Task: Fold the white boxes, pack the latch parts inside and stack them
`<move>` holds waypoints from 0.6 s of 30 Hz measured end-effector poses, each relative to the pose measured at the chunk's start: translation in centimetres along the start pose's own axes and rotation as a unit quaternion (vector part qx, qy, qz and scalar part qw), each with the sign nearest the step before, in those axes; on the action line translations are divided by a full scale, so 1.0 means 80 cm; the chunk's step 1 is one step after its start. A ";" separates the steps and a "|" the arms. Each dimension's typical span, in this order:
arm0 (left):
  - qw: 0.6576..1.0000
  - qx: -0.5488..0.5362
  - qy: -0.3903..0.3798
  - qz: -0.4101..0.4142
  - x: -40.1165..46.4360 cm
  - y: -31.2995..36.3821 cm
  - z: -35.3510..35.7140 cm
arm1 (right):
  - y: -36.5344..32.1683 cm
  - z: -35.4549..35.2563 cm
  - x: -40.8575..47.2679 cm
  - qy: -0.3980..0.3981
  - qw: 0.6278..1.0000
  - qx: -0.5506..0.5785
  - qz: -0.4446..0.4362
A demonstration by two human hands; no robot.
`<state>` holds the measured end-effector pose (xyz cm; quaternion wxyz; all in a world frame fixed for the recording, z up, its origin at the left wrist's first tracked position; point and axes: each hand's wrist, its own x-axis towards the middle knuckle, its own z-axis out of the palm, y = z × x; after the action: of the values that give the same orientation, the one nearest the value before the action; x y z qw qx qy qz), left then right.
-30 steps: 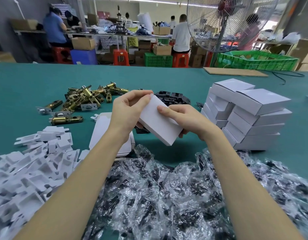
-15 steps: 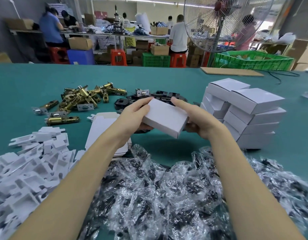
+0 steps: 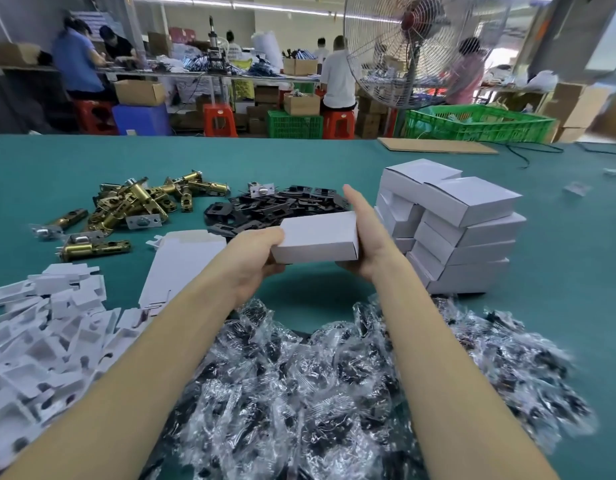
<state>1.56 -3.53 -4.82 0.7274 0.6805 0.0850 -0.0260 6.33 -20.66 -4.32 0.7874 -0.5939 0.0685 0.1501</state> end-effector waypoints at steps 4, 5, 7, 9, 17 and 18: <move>0.991 -0.126 -0.008 -0.048 0.000 0.020 0.005 | 0.002 -0.005 0.002 -0.009 0.994 0.109 0.012; 0.988 -0.146 -0.010 -0.051 0.002 0.027 0.008 | 0.004 -0.008 0.002 -0.009 0.992 0.128 0.015; 0.986 -0.166 -0.007 -0.031 0.005 0.046 0.016 | 0.008 -0.010 0.005 -0.001 0.990 0.139 0.027; 0.983 -0.181 -0.015 -0.003 0.006 0.068 0.033 | 0.014 -0.011 0.008 0.018 0.990 0.135 0.038; 0.989 -0.142 -0.042 0.020 0.015 0.117 0.142 | 0.022 -0.010 0.015 0.043 0.989 0.135 0.048; 0.989 -0.140 -0.038 0.020 0.018 0.121 0.155 | 0.022 -0.010 0.015 0.047 0.989 0.133 0.047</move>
<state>5.57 -15.04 5.20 0.8186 0.5719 0.0468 -0.0252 6.95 -20.80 -6.52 0.8475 -0.4862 0.1523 0.1486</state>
